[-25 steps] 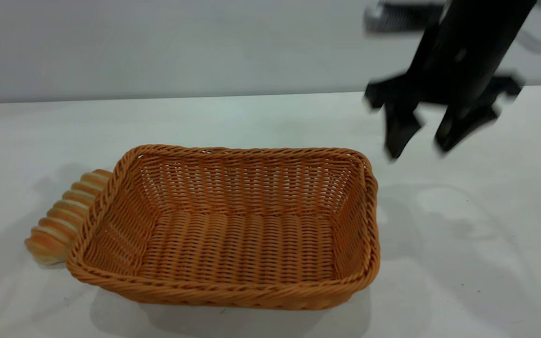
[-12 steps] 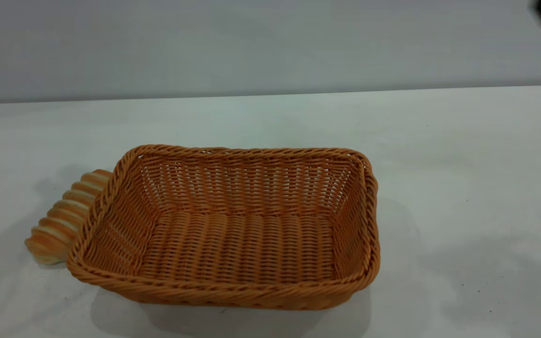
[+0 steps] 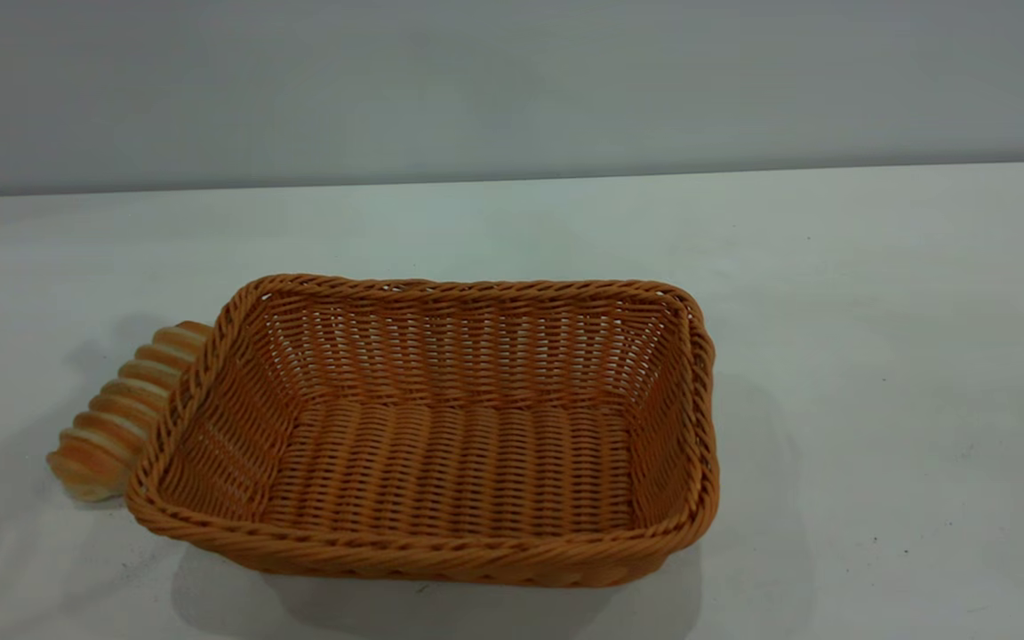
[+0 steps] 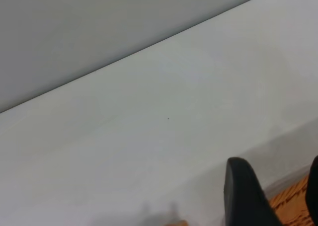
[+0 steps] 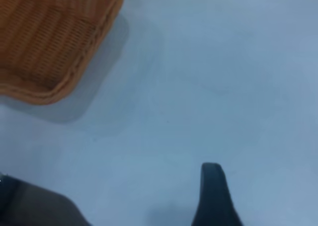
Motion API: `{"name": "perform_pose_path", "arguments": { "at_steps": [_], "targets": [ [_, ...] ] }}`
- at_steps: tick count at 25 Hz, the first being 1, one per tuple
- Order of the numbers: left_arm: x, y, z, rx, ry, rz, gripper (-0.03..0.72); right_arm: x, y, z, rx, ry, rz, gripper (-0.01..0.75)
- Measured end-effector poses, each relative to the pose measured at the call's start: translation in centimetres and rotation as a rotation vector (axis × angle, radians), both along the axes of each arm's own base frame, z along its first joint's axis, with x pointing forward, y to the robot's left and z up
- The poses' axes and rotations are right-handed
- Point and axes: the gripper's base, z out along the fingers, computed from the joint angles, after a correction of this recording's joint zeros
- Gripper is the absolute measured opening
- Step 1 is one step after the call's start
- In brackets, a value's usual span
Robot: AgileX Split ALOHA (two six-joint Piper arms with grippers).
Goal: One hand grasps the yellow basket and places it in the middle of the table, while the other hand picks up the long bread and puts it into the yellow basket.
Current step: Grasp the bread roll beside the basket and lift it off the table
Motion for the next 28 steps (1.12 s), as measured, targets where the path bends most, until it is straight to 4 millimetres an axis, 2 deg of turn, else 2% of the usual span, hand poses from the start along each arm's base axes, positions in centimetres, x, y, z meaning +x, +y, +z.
{"name": "perform_pose_path", "arguments": {
  "at_steps": [4,7,16,19,22,28],
  "targets": [
    [-0.1,0.0,-0.1,0.002,0.014,-0.007,0.372,-3.0,-0.7,0.0,0.031,-0.02,0.058,0.494],
    [-0.2,-0.1,-0.2,-0.003,0.03,-0.009,0.372,-4.4,-1.0,0.0,0.039,-0.029,0.095,0.494],
    [-0.6,0.6,-0.8,0.078,0.101,0.011,0.372,-6.6,-1.2,-2.7,0.062,-0.026,0.171,0.456],
    [-0.8,0.7,-1.1,0.093,0.137,0.02,0.372,-7.1,-1.4,-3.0,0.065,-0.034,0.174,0.451],
    [-0.8,0.8,-2.4,0.105,0.218,0.017,0.372,-7.4,-1.5,-3.0,0.072,-0.047,0.177,0.451],
    [-0.4,1.6,-6.3,0.189,0.387,0.044,0.372,-8.0,-1.6,-3.2,0.071,-0.032,0.183,0.451]
  ]
}}
